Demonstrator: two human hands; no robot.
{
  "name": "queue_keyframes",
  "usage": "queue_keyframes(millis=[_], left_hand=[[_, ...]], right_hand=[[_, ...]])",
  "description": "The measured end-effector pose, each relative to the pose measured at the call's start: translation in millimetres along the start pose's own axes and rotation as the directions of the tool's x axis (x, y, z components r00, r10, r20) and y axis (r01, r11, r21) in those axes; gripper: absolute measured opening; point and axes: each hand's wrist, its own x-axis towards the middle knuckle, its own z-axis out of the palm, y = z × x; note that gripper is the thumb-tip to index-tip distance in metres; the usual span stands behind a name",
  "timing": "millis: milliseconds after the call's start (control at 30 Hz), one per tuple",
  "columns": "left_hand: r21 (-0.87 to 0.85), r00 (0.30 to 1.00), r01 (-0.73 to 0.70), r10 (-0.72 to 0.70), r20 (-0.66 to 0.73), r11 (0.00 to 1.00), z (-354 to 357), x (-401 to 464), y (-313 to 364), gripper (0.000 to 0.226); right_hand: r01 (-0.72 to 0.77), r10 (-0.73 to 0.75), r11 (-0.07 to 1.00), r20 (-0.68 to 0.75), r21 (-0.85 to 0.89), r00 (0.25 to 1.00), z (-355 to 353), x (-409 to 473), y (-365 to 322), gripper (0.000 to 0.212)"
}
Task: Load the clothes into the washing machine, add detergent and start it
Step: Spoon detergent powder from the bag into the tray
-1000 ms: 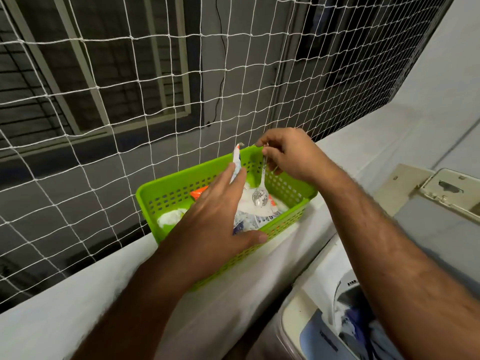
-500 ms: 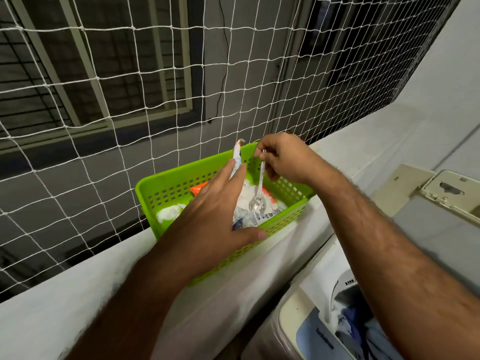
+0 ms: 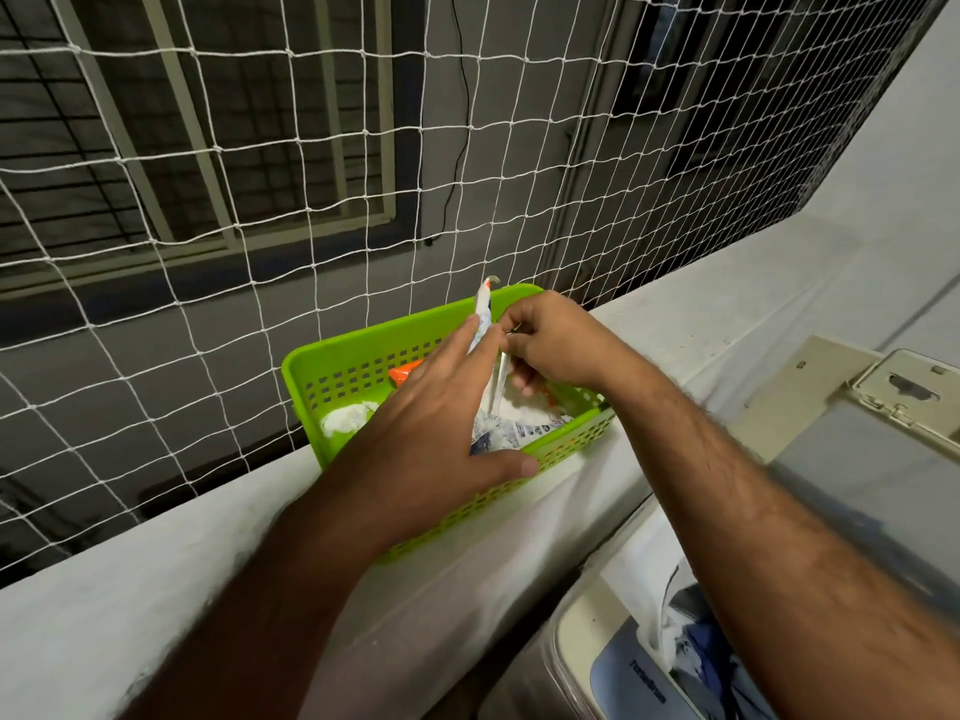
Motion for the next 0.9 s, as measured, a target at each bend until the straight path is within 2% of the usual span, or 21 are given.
queue_keyframes(millis=[267, 667, 900], left_hand=[[0.007, 1.0, 0.012, -0.013, 0.014, 1.0, -0.7, 0.5, -0.1, 0.108], [0.033, 1.0, 0.023, -0.023, 0.011, 0.999, -1.3, -0.7, 0.1, 0.109], [0.055, 1.0, 0.019, -0.019, 0.012, 0.998, -3.1, -2.3, 3.4, 0.109]], right_hand=[[0.012, -0.009, 0.994, -0.021, 0.105, 1.0, -7.1, -3.4, 3.2, 0.016], [0.076, 0.019, 0.946, -0.289, 0.315, 0.957, -46.1, -10.3, 16.6, 0.013], [0.091, 0.028, 0.935, -0.328, 0.343, 0.944, -51.3, -13.5, 21.7, 0.014]])
